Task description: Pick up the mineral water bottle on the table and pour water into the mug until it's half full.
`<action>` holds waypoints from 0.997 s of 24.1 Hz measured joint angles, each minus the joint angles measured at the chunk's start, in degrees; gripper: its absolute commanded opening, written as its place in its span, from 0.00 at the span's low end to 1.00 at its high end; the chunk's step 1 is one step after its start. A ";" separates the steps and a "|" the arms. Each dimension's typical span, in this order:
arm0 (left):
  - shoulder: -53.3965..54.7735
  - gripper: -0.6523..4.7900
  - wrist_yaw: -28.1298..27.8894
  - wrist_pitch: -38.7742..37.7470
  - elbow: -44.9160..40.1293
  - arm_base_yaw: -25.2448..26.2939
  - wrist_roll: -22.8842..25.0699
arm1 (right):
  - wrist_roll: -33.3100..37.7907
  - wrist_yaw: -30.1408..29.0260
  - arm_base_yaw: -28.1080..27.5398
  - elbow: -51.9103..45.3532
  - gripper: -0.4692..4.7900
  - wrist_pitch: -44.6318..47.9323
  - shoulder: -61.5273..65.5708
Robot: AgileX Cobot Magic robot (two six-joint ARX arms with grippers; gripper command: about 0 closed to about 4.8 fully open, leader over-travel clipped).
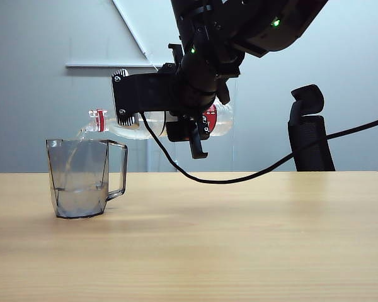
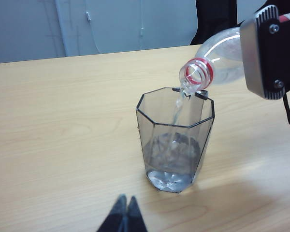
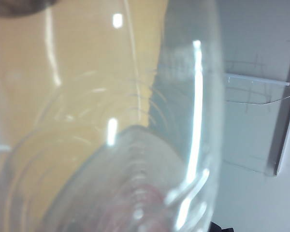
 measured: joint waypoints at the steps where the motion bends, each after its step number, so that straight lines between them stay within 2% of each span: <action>1: 0.00 0.12 0.00 0.02 0.00 0.00 0.00 | 0.00 0.00 0.02 0.00 0.52 0.04 0.00; 24: 0.00 0.12 0.00 0.00 0.00 0.00 0.00 | -1.46 0.94 0.02 0.02 0.52 0.04 -0.09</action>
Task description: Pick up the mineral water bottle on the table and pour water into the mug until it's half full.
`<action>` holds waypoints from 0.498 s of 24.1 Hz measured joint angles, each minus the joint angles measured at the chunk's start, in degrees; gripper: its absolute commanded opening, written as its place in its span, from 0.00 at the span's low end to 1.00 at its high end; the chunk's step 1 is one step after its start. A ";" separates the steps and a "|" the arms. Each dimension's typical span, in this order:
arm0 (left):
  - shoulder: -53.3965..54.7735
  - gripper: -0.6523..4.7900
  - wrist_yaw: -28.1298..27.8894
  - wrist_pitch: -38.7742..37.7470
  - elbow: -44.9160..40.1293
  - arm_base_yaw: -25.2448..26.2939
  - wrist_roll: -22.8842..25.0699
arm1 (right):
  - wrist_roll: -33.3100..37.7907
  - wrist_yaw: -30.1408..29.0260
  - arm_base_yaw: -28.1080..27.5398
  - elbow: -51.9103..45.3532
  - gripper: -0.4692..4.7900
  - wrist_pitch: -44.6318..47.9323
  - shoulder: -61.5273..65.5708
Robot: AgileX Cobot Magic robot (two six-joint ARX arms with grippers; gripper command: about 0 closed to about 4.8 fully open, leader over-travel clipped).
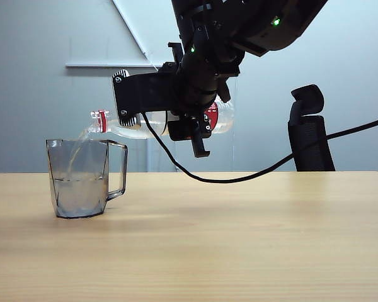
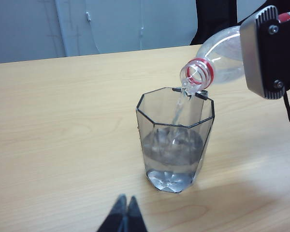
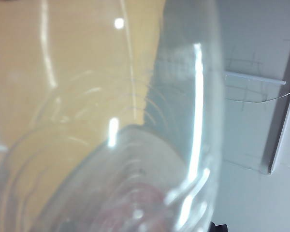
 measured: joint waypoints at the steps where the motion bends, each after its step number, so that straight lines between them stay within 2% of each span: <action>1: 0.00 0.12 0.00 0.00 0.00 0.00 0.00 | 0.00 -0.02 0.00 0.00 0.52 0.02 0.00; 7: 0.00 0.12 0.00 0.00 0.00 0.00 0.00 | 0.33 0.00 0.00 0.02 0.52 0.02 0.00; 12: 0.00 0.12 0.00 0.00 0.00 0.00 0.00 | 5.97 -0.02 0.11 0.02 0.52 -0.11 0.00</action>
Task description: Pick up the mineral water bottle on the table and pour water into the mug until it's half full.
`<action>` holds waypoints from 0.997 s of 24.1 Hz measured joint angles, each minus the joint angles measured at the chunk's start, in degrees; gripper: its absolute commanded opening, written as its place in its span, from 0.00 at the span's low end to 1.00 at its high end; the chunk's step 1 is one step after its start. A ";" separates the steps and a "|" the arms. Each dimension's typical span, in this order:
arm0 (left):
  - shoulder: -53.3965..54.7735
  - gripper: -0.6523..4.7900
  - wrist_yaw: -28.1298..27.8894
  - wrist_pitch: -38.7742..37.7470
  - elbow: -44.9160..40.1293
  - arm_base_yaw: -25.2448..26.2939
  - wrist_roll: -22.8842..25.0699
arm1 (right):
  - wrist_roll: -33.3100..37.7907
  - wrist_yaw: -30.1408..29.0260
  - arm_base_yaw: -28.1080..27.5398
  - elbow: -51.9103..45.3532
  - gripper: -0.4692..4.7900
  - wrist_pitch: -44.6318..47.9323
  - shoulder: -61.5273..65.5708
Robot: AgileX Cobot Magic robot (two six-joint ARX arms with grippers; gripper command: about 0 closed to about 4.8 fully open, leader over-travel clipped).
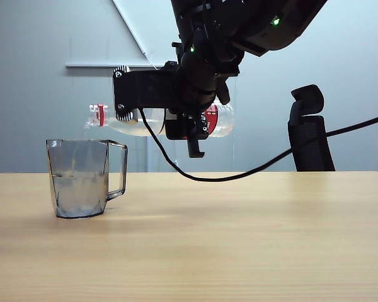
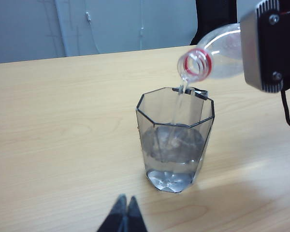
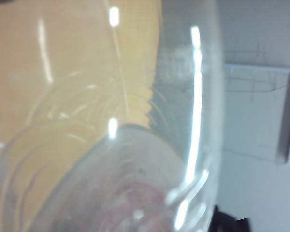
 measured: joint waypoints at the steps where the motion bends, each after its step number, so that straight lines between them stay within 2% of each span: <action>1: 0.00 0.12 0.00 0.02 0.00 0.00 0.00 | 3.08 0.00 0.02 0.02 0.52 -0.37 0.00; 4: 0.00 0.12 0.00 0.02 0.00 0.00 0.00 | 11.08 0.09 0.28 0.04 0.52 -1.97 -0.02; 7: 0.00 0.12 0.00 0.00 0.00 0.00 0.00 | 12.79 0.07 0.94 0.04 0.52 -3.45 -0.02; 9: 0.00 0.12 0.00 0.02 0.00 0.00 0.00 | 16.63 0.11 1.07 0.04 0.52 -3.93 -0.02; 12: 0.00 0.12 0.00 0.00 0.00 0.00 0.00 | 25.83 0.57 1.07 0.04 0.52 -3.91 -0.02; 18: 0.00 0.12 0.00 0.00 0.00 0.00 0.00 | 47.78 0.00 1.07 0.04 0.52 -3.89 -0.04; 19: 0.00 0.12 0.00 0.00 0.00 0.00 0.00 | 54.53 -1.27 0.90 0.04 0.52 -3.89 -0.04; 21: 0.00 0.12 0.00 0.02 0.00 0.00 0.00 | 60.35 -2.69 0.57 0.04 0.52 -3.87 -0.04; 24: 0.02 0.12 0.00 0.00 0.00 0.00 0.00 | 74.12 -5.03 -1.01 0.04 0.52 -3.87 -0.04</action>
